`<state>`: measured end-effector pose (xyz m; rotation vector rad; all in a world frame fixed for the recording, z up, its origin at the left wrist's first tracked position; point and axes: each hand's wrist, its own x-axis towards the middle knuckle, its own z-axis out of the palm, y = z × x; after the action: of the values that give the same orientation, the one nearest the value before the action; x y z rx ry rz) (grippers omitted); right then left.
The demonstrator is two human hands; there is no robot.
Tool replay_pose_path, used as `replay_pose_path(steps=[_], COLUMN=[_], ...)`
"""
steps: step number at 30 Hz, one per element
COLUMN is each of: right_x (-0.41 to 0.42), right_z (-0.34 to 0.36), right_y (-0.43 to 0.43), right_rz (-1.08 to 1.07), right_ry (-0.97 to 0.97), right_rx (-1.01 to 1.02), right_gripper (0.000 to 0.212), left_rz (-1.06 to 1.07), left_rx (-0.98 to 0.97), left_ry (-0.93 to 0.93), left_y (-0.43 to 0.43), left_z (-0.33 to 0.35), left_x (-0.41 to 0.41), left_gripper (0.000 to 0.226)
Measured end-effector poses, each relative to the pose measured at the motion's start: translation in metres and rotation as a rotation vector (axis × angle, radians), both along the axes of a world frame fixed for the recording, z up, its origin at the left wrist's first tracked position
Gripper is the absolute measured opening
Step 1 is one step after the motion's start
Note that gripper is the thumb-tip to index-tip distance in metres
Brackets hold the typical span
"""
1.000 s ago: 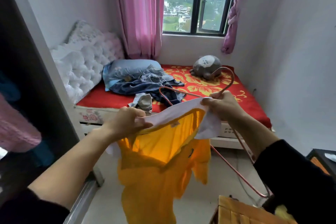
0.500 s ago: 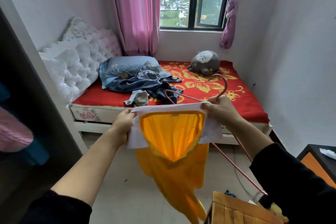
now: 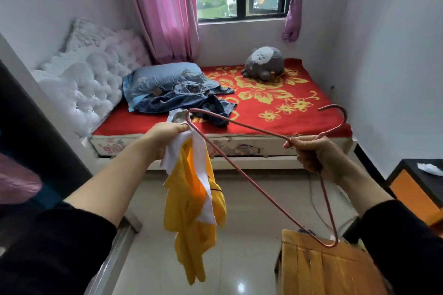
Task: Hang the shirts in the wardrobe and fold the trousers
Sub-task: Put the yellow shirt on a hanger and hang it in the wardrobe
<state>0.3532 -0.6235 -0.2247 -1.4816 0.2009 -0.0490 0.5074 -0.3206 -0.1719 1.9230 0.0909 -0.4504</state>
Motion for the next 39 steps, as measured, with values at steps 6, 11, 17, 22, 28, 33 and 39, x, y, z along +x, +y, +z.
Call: replay_pose_path(steps=[6,11,17,22,28,33,39], right_x=[0.004,0.017,0.047,0.068,0.075,0.072,0.076], right_z=[-0.011,0.0,0.006,0.004,0.009,0.022,0.02], right_y=[0.017,0.04,0.118,0.163,0.172,0.177,0.182], right_rz=[0.069,0.114,0.245,0.383,0.207,0.14,0.009], right_ry=[0.022,0.027,-0.01,-0.037,-0.112,-0.197,-0.354], right_rx=[-0.196,-0.339,-0.394,-0.576,-0.245,-0.182,-0.303], right_gripper=[0.022,0.02,0.018,0.014,0.009,0.027,0.015], left_rz=[0.056,0.06,-0.089,-0.166,-0.203,-0.374,-0.42], left_rx=[0.059,0.057,0.027,0.029,-0.118,0.196,0.593], left_ry=[-0.058,-0.11,-0.166,-0.161,-0.067,-0.446,-0.818], left_y=[0.011,0.037,0.033,0.035,0.044,0.061,0.074], left_z=[-0.001,-0.001,0.007,0.012,0.013,0.013,-0.013], left_x=[-0.003,-0.002,-0.015,-0.018,-0.034,-0.035,-0.026], left_gripper=[0.024,0.028,0.013,0.02,0.027,0.031,0.033])
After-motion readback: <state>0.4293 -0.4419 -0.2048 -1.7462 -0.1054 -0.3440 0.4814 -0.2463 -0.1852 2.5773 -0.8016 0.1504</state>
